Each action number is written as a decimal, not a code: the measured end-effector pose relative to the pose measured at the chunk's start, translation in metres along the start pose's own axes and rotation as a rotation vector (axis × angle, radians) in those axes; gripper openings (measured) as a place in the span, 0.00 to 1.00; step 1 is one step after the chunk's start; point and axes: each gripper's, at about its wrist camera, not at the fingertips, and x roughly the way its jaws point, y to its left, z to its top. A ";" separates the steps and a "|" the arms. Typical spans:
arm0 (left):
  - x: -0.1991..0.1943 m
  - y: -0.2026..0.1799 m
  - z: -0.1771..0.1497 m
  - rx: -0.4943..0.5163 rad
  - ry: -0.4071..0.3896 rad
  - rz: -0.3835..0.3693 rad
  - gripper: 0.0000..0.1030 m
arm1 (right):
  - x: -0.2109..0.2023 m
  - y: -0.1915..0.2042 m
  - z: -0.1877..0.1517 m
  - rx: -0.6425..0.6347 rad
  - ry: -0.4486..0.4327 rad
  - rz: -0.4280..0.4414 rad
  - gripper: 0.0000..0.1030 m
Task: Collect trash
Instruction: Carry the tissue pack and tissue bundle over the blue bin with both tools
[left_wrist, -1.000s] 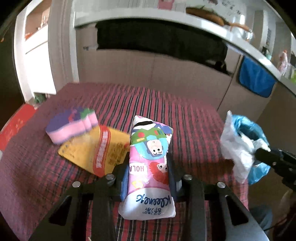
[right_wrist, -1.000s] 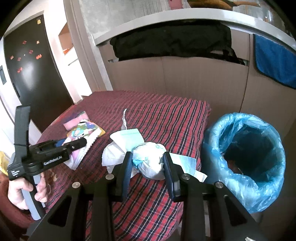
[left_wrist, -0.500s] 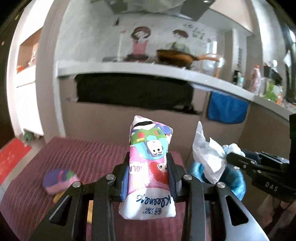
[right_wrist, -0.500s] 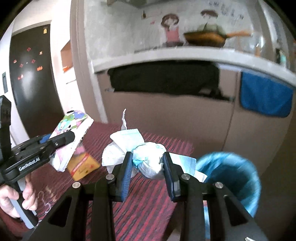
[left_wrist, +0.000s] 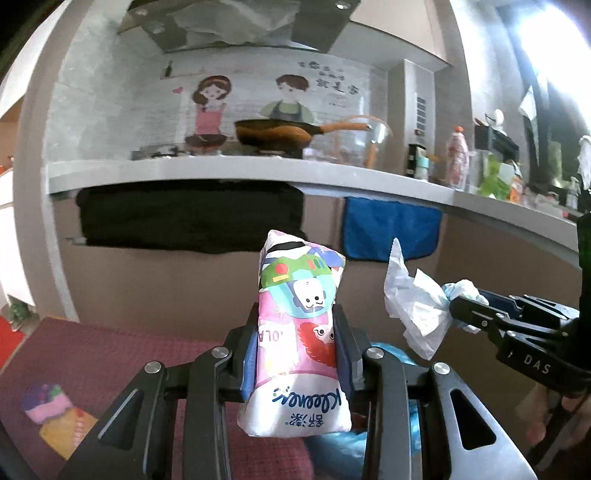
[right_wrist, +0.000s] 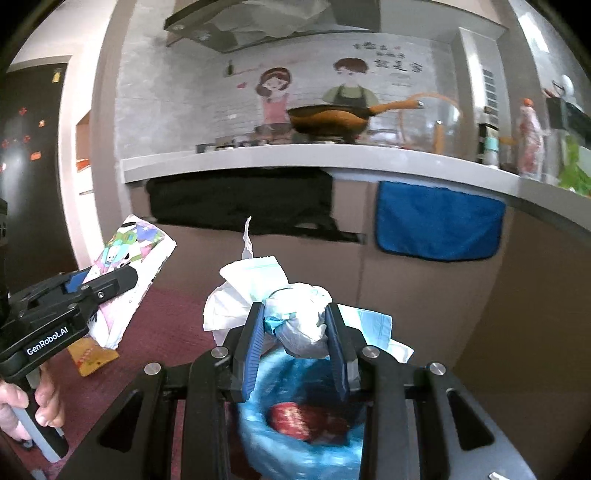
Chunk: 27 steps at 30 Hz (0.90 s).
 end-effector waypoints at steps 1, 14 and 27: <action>0.006 -0.005 -0.001 0.000 0.007 -0.007 0.34 | 0.002 -0.006 -0.002 0.007 0.003 -0.009 0.29; 0.084 -0.041 -0.037 -0.008 0.143 -0.056 0.34 | 0.041 -0.064 -0.041 0.107 0.098 -0.041 0.29; 0.127 -0.033 -0.066 -0.045 0.249 -0.066 0.35 | 0.086 -0.072 -0.061 0.149 0.188 -0.013 0.29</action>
